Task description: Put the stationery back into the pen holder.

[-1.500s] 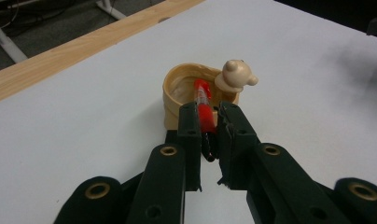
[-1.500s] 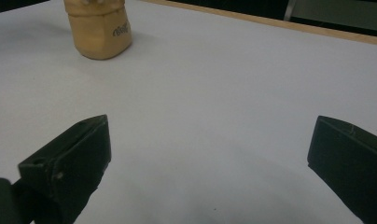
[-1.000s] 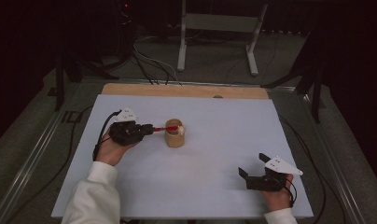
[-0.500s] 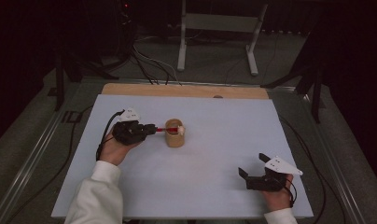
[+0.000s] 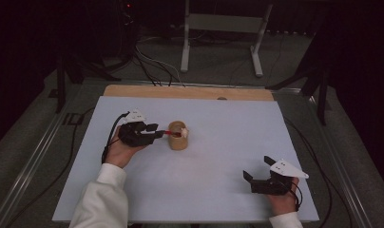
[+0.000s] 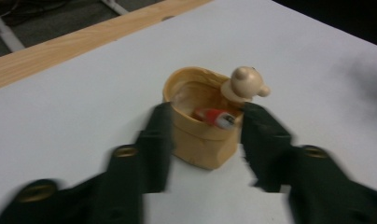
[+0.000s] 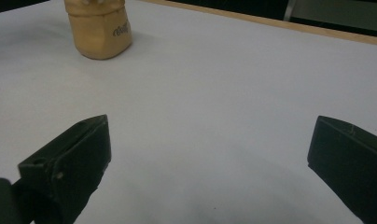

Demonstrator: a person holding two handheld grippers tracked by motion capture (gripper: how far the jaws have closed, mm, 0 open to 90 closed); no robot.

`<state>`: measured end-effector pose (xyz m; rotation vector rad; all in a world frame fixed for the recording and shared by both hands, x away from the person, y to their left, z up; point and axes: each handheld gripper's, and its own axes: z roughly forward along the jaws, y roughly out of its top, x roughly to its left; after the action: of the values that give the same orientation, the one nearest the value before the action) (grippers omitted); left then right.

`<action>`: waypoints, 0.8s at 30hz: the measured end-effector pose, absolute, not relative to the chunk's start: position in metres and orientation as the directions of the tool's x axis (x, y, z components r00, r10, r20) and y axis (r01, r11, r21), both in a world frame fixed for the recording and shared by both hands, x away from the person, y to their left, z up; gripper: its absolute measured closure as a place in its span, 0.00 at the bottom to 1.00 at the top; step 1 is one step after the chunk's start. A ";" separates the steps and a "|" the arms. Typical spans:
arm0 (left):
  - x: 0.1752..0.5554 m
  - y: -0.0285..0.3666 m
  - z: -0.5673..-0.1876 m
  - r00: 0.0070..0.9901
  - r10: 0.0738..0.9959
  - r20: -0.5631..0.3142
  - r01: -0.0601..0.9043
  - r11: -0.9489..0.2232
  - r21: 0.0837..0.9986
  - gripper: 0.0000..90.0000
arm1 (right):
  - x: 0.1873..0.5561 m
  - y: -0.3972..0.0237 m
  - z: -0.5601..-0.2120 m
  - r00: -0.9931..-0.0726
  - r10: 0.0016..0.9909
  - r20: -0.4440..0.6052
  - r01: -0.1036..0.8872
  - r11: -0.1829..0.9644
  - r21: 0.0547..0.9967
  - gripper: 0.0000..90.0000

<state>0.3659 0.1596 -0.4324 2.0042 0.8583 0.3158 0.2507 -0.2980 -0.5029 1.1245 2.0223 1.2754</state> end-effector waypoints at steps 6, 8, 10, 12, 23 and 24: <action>0.364 0.160 -0.432 0.687 0.721 -0.086 0.443 -0.322 0.836 0.27 | 0.251 -0.298 -0.503 -0.538 0.843 0.019 0.380 0.222 0.898 0.00; 0.364 0.161 -0.430 0.672 0.736 -0.083 0.442 -0.309 0.842 0.20 | 0.251 -0.298 -0.503 -0.538 0.843 0.020 0.381 0.222 0.898 0.00; 0.363 0.163 -0.429 0.662 0.746 -0.076 0.436 -0.300 0.849 0.18 | 0.251 -0.298 -0.503 -0.537 0.843 0.019 0.382 0.223 0.897 0.00; 0.362 0.165 -0.428 0.652 0.755 -0.067 0.428 -0.293 0.855 0.10 | 0.251 -0.298 -0.503 -0.538 0.843 0.019 0.380 0.222 0.898 0.00; 0.351 0.185 -0.427 0.571 0.821 -0.007 0.364 -0.246 0.898 0.01 | 0.250 -0.298 -0.503 -0.536 0.844 0.022 0.382 0.220 0.898 0.00; 0.349 0.187 -0.426 0.566 0.825 -0.004 0.360 -0.243 0.901 0.01 | 0.250 -0.298 -0.503 -0.536 0.844 0.021 0.382 0.220 0.897 0.00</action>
<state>0.3494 0.1866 -0.4261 1.8340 0.9685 0.6034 0.2501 -0.2981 -0.5029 1.1277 2.0215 1.2759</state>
